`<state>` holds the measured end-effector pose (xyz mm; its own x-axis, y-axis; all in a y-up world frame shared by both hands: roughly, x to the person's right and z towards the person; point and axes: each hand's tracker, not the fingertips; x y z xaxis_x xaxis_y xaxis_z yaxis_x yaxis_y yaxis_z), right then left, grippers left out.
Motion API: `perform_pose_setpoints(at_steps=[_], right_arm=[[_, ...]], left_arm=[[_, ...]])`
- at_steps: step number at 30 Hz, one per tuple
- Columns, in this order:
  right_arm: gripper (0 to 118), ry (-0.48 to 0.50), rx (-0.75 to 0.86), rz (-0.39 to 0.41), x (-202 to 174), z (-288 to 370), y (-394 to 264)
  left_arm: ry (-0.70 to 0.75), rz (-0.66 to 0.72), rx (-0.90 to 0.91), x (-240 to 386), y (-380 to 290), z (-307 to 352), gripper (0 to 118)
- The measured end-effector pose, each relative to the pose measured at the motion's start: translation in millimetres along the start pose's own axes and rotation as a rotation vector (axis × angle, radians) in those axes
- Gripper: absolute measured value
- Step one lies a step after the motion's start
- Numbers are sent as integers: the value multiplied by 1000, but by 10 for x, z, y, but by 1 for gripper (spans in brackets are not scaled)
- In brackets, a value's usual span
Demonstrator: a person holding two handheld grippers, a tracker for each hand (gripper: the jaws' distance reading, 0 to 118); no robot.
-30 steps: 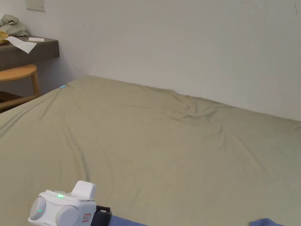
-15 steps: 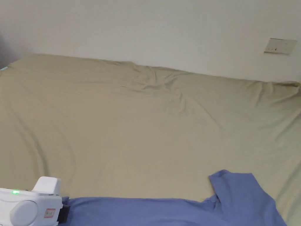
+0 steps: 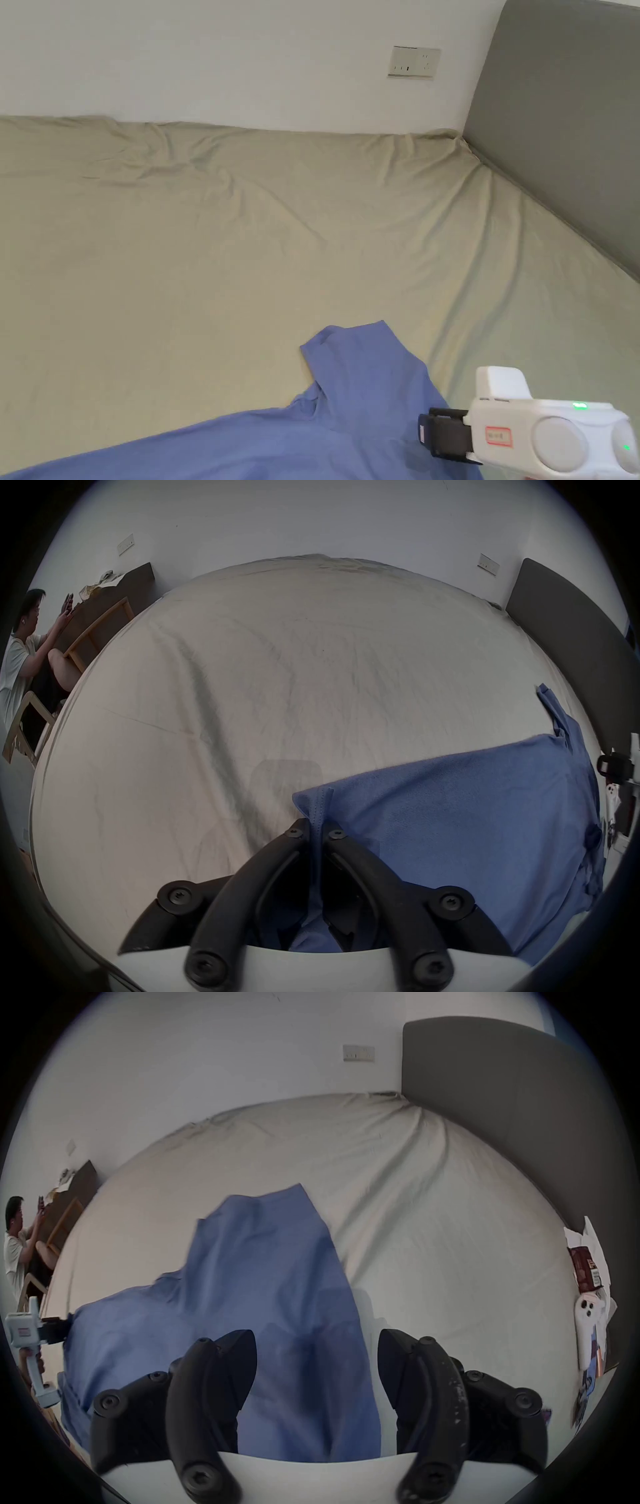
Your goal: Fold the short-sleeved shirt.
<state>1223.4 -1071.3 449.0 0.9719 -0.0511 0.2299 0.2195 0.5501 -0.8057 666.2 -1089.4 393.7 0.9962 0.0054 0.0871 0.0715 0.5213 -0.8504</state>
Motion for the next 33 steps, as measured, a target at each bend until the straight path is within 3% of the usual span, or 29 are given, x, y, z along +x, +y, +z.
perform_pose_setpoints(at_steps=[3,5,6,7,8,10,18,24,29,33], right_arm=[[72,-41,-49,31,-32,-286,109],[10,-36,-99,65,-88,-370,123],[7,4,-113,87,-126,-402,128],[6,10,-92,86,-195,-369,103],[6,-51,-76,148,-257,-337,92],[6,-63,-64,239,-348,-280,78],[6,44,141,128,-280,749,-89],[6,87,256,63,-173,1645,-618],[6,32,278,-32,44,2157,-1240],[6,0,196,-109,185,2247,-1697]], left_arm=[[-9,28,-6,-35,28,-26,6],[-10,43,-8,-29,30,-21,6],[-8,45,-7,-11,31,-9,6],[-2,46,-6,9,29,25,6],[10,52,0,34,28,46,6],[26,63,10,73,29,107,6],[-23,133,155,-159,6,970,6],[-50,159,238,-365,-321,1710,6],[-60,192,261,-463,-792,2042,6],[-73,222,205,-483,-1232,2019,6]])
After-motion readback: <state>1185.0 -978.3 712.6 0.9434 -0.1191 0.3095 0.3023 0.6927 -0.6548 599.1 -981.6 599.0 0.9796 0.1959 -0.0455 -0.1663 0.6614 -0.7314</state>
